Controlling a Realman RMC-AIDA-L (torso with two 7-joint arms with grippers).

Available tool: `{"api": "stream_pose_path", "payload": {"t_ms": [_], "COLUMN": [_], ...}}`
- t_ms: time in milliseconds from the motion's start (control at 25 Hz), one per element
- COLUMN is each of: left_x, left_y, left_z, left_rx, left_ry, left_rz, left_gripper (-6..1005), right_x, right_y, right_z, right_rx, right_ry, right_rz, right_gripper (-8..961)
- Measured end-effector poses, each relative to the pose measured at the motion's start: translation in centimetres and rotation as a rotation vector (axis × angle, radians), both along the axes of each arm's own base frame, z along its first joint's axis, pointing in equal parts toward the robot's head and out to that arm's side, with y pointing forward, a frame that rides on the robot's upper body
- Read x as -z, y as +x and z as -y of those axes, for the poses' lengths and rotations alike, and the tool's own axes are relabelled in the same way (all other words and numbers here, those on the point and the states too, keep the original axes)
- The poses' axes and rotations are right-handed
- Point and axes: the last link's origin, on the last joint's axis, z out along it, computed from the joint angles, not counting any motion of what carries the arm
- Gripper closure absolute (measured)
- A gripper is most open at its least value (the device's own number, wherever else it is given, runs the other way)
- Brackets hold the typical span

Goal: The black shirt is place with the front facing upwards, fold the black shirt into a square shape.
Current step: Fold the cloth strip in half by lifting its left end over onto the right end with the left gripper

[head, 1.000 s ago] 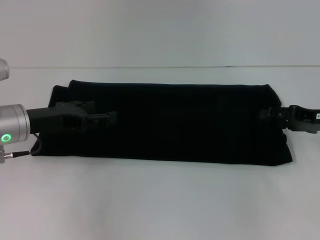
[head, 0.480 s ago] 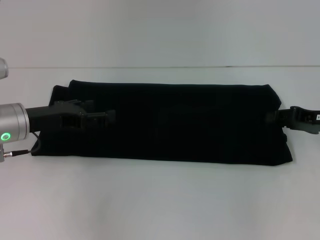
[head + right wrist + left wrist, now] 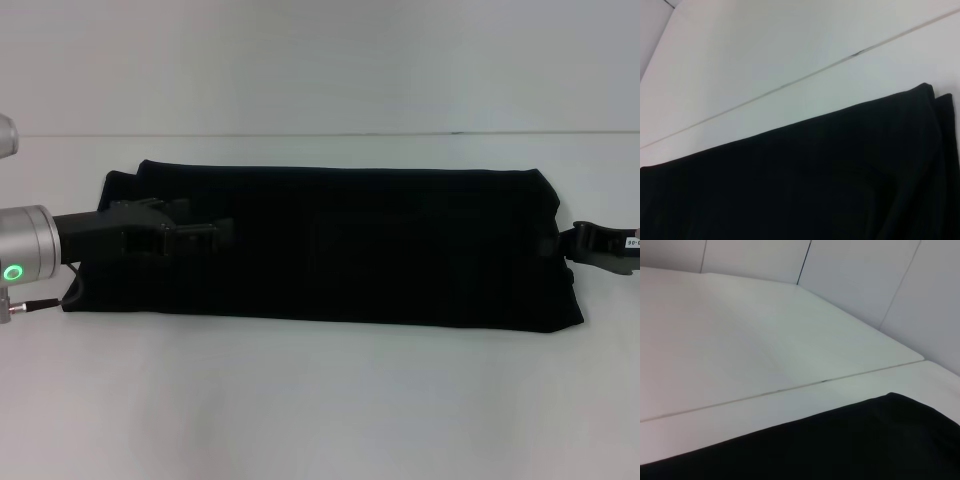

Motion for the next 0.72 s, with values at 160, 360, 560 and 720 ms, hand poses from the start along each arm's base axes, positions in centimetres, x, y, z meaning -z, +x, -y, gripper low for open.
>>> {"api": "stream_pose_path", "payload": {"t_ms": [160, 360, 560, 720], "left_x": [0.0, 0.0, 0.1, 0.2], "left_y": [0.0, 0.1, 0.1, 0.1], "left_z": [0.0, 0.0, 0.0, 0.0], "left_rx": [0.002, 0.002, 0.000, 0.000], "left_ry": [-0.001, -0.002, -0.003, -0.003], "left_rz": [0.001, 0.004, 0.006, 0.005], "left_gripper": [112, 112, 112, 112], "right_x": [0.0, -0.8, -1.5, -1.6], "right_y": [0.2, 0.8, 1.0, 1.2], "right_z": [0.1, 0.5, 0.6, 0.7], "right_rx": [0.003, 0.004, -0.009, -0.004], "right_ry": [0.001, 0.018, 0.033, 0.036], "right_rz": [0.001, -0.007, -0.017, -0.014], "right_gripper": [952, 953, 952, 952]}}
